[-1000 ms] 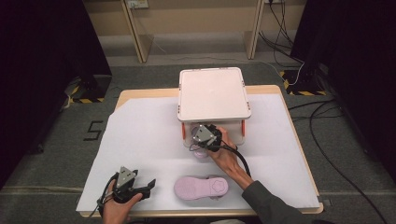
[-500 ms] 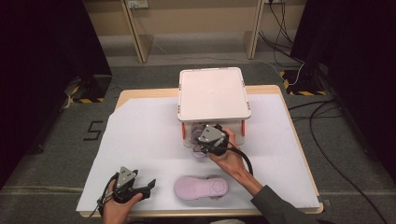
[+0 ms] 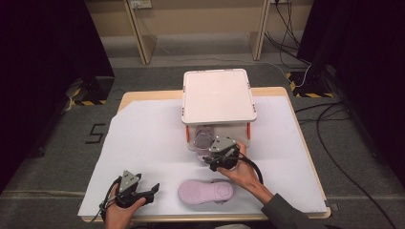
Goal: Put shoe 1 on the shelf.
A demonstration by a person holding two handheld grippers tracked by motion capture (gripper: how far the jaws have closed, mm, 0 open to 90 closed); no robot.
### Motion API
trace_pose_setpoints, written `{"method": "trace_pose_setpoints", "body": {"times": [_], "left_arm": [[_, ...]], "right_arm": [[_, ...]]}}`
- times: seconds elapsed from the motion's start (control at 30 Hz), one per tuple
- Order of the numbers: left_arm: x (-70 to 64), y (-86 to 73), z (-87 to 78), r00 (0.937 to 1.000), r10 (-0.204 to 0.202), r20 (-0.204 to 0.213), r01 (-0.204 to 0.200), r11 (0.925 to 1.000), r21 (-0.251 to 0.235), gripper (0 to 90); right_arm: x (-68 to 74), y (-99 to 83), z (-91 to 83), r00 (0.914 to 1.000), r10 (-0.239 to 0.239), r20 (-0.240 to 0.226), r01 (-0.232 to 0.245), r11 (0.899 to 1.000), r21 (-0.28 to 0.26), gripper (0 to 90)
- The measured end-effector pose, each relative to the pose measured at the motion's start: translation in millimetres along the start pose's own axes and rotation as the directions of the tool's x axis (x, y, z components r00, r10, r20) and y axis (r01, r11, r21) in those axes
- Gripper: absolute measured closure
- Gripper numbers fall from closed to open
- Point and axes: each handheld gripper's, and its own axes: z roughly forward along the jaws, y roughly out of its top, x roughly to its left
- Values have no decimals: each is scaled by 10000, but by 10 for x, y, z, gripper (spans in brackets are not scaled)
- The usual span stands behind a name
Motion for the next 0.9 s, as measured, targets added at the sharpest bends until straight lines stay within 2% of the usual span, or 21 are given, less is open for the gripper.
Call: {"method": "trace_pose_setpoints", "body": {"times": [0.1, 0.23, 0.4, 0.43, 0.5, 0.6, 0.63, 0.7, 0.73, 0.77, 0.9], "left_arm": [[1, 2, -5, 10000, 1, 9, -1, 10000, -9, 182], [-4, 2, 2, 10000, 23, 33, -24, 10000, 29, 182], [-2, 1, 7, 10000, 27, 31, -27, 10000, 30, 182], [-1, 0, 9, 10000, -2, 37, 2, 10000, 9, 182], [0, 2, 7, 10000, 26, 40, -26, 10000, 31, 182], [-2, 4, 2, 10000, 26, 27, -26, 10000, 33, 182], [-2, 4, 1, 10000, 33, 28, -33, 10000, 32, 182], [-2, 2, 0, 10000, 52, 16, -52, 10000, 27, 182], [-3, 2, 2, 10000, 27, 13, -27, 10000, -4, 182], [-2, 2, 2, 10000, 20, 19, -20, 10000, -11, 182], [-3, 3, 7, 10000, 30, 28, -31, 10000, 33, 182]], "right_arm": [[32, -28, 58, 10000, -67, -36, 68, 9996, 264, 237], [60, -30, 89, 9990, -370, 249, 358, 9982, 486, 183], [53, -52, 188, 9977, -498, 456, 454, 9946, 933, 168], [51, -57, 205, 9984, -357, 435, 314, 9949, 962, 158], [38, -59, 237, 9997, -101, 203, 82, 9958, 913, 159], [29, -34, 251, 9992, -292, 258, 266, 9950, 962, 163], [24, -32, 253, 9990, -342, 304, 311, 9948, 970, 167], [9, -38, 264, 9990, -158, 427, 113, 9947, 1020, 182], [-20, -42, 280, 9985, -280, 462, 236, 9954, 934, 188], [-31, -47, 287, 9980, -166, 610, 106, 9953, 967, 194], [-118, -49, 330, 9948, -276, 981, 192, 9962, 854, 227]]}}
